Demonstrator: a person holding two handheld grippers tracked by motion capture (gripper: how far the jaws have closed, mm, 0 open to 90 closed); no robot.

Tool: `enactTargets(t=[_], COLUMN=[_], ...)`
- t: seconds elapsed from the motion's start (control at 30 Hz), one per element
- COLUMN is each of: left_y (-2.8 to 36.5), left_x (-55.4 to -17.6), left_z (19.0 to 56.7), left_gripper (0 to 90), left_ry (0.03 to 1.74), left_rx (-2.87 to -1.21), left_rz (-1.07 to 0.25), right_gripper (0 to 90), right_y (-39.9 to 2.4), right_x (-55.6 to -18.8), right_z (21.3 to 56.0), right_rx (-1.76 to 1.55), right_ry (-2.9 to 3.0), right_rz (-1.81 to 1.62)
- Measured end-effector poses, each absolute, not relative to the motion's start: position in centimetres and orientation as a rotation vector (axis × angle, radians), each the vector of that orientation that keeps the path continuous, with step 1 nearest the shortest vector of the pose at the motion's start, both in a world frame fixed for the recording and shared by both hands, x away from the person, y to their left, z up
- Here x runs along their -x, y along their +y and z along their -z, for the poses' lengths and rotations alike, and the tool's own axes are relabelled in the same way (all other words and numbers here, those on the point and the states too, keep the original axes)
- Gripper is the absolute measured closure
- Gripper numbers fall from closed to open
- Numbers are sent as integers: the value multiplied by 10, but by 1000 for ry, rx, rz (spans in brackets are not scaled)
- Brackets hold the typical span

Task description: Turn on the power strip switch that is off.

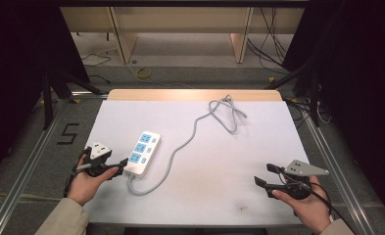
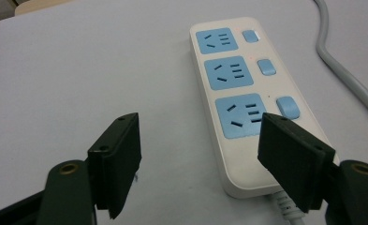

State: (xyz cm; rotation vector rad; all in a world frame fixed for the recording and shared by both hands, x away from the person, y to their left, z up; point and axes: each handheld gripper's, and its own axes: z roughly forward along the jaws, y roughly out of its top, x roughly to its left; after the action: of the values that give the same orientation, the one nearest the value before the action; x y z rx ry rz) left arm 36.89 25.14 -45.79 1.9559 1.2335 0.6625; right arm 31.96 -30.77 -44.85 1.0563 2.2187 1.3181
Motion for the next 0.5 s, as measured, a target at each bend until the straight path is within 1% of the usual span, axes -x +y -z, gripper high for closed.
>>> enactTargets(t=[0.17,0.23,0.37,0.4,0.43,0.47,0.5], left_y=[252,252,254,254,254,254,253], left_x=[-369,-368,-368,-368,-369,-369,-370], left_z=[456,454,447,446,446,445,445], left_gripper=[342,401,638,740,740,812,846], left_ry=[1235,1238,1249,1256,1253,1256,1266], left_rx=[-1948,-1949,-1958,-1968,-1984,-1994,-2010], left_rz=[-663,-665,-678,-685,-691,-687,-675], right_gripper=[307,308,307,308,308,307,307], right_y=[-307,-307,-307,-307,-307,-307,-307], right_x=[-320,-319,-319,-320,-320,-320,-320], right_z=[448,448,448,449,449,449,449], right_rx=[-1056,-1057,-1055,-1056,-1056,-1057,-1056], right_ry=[2220,2223,2223,2220,2220,2220,2220], right_rz=[-1315,-1312,-1310,-1314,-1314,-1315,-1314])
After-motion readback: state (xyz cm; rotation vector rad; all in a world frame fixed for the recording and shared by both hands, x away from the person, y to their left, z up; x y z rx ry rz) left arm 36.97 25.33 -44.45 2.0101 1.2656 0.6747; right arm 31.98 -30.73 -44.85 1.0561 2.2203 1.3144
